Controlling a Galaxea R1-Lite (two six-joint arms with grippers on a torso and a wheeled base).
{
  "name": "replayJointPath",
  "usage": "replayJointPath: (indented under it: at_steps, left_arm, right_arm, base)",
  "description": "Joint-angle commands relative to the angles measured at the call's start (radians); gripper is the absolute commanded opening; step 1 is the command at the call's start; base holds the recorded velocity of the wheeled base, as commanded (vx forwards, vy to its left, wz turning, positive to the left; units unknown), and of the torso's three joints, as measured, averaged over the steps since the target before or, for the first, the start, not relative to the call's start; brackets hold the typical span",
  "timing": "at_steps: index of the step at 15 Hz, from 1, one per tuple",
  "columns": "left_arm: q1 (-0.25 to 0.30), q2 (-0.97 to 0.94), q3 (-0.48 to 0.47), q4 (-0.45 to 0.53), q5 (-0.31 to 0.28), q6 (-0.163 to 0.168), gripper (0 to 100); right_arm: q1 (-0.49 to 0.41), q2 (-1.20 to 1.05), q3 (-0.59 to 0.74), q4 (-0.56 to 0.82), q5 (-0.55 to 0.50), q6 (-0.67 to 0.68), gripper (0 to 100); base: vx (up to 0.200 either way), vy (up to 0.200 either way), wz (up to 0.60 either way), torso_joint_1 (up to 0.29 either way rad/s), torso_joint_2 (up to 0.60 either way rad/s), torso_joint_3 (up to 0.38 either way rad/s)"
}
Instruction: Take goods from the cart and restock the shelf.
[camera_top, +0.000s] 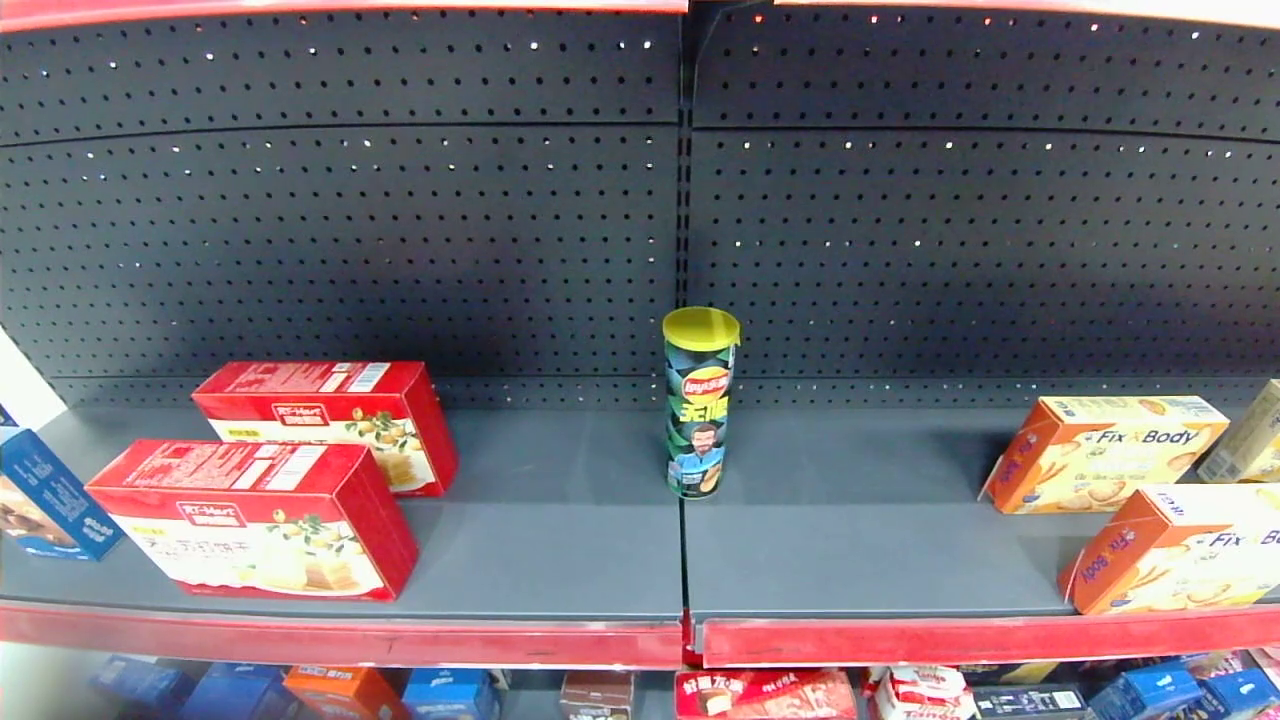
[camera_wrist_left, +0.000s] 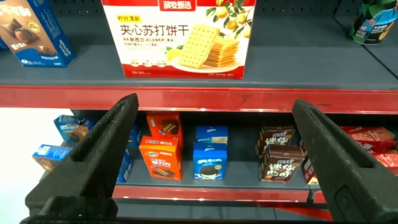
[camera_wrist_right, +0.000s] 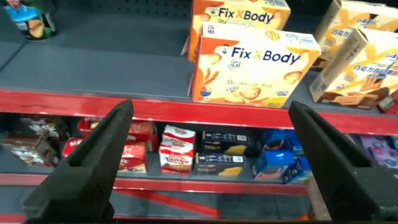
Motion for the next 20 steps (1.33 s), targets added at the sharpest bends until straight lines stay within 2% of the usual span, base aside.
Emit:
replayJointPath:
  at_steps: [1, 5, 7, 20]
  left_arm:
    - [0.000, 0.000, 0.000, 0.000, 0.001, 0.000, 100]
    - [0.000, 0.000, 0.000, 0.000, 0.001, 0.000, 100]
    - [0.000, 0.000, 0.000, 0.000, 0.001, 0.000, 100]
    - [0.000, 0.000, 0.000, 0.000, 0.001, 0.000, 100]
  right_arm:
    - [0.008, 0.005, 0.000, 0.002, -0.016, -0.006, 100]
    - [-0.050, 0.059, -0.032, -0.001, -0.034, -0.020, 100]
    - [-0.089, 0.065, -0.034, 0.001, -0.034, -0.029, 100]
    - [-0.155, 0.048, -0.009, 0.001, -0.036, -0.043, 100]
  base:
    - [0.000, 0.000, 0.00, 0.000, 0.00, 0.000]
    - [0.000, 0.000, 0.00, 0.000, 0.00, 0.000]
    - [0.000, 0.000, -0.60, 0.000, 0.00, 0.000]
    - [0.000, 0.000, -0.60, 0.002, 0.00, 0.003]
